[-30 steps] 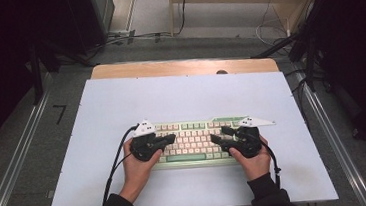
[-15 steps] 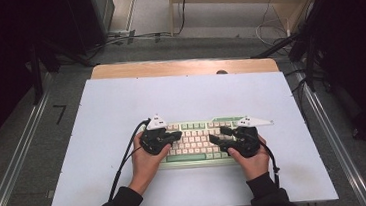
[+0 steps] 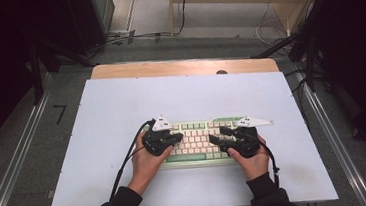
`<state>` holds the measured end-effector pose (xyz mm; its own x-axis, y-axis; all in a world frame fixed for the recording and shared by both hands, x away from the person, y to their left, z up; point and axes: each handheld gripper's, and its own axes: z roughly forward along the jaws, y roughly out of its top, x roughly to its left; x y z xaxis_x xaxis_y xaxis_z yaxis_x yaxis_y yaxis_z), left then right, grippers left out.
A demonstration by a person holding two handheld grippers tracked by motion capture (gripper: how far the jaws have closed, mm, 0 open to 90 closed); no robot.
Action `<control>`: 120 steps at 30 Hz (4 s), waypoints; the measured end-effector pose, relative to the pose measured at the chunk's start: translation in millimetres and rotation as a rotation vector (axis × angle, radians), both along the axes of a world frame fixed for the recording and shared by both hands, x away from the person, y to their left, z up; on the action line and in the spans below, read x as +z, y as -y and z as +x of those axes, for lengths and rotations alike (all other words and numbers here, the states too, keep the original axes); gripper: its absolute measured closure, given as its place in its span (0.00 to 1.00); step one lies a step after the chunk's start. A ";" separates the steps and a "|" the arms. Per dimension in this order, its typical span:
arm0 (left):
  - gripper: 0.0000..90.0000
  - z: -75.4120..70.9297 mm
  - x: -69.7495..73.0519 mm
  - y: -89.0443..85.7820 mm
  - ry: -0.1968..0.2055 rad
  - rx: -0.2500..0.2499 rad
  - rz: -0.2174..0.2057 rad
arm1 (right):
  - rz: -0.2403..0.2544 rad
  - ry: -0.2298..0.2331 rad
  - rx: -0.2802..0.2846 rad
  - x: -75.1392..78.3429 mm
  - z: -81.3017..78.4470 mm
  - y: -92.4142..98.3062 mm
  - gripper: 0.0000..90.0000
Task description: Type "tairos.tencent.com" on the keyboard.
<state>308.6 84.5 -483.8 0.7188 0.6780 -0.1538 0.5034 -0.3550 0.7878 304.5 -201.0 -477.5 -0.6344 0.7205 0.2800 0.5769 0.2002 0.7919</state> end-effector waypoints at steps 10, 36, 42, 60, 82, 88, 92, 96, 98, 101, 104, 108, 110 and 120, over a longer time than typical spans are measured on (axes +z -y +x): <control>0.65 -9.5 17.7 -32.6 0.020 0.055 -0.180 | -0.002 0.000 -0.001 0.0 0.0 0.2 0.41; 0.57 -21.9 0.4 -67.9 0.015 0.135 -0.220 | -0.006 -0.006 0.007 -1.3 0.1 -1.6 0.41; 0.57 -21.7 -2.2 -64.3 0.010 0.132 -0.199 | -0.006 -0.007 0.008 -1.1 -0.2 -1.6 0.41; 1.00 -13.4 -6.3 -48.6 0.020 0.074 -0.148 | -0.010 -0.015 0.013 -2.5 0.3 -3.5 0.41; 1.00 -8.3 -14.9 -35.5 0.003 0.061 -0.031 | -0.016 -0.014 0.020 -2.6 -0.2 -4.6 0.41; 0.84 -15.8 -0.1 -43.4 0.046 0.066 -0.142 | -0.009 -0.007 0.020 -1.2 -1.1 -4.2 0.41; 0.55 -17.9 5.7 -56.5 0.050 0.138 -0.217 | -0.015 -0.008 0.018 -1.6 -0.6 -4.2 0.41; 0.49 -19.5 1.7 -70.6 0.028 0.204 -0.269 | -0.011 -0.004 0.020 -0.8 -1.4 -4.7 0.41; 0.48 -21.4 1.2 -77.0 0.031 0.223 -0.281 | -0.010 -0.002 0.021 -0.2 -1.7 -4.8 0.41; 0.47 -24.3 1.6 -85.8 0.043 0.256 -0.292 | -0.006 0.005 0.026 1.1 -2.3 -4.5 0.45; 0.47 -24.6 0.9 -92.0 0.042 0.280 -0.312 | -0.007 0.015 0.037 2.5 -4.5 -5.1 0.64; 0.47 -23.4 -2.0 -93.2 0.021 0.285 -0.324 | -0.012 0.039 0.083 6.1 -10.3 -9.5 0.97; 0.48 -23.5 -2.1 -92.5 0.022 0.283 -0.325 | -0.011 0.041 0.121 7.5 -12.1 -13.6 0.97; 0.48 -23.9 -3.3 -91.0 0.010 0.273 -0.338 | -0.039 0.028 0.194 -0.4 -11.4 -41.8 0.98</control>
<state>284.6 175.5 -487.0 0.5225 0.7565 -0.3935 0.5346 0.0689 0.8423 293.1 -159.3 -477.9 -0.7695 0.5939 0.2348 0.5026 0.3363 0.7964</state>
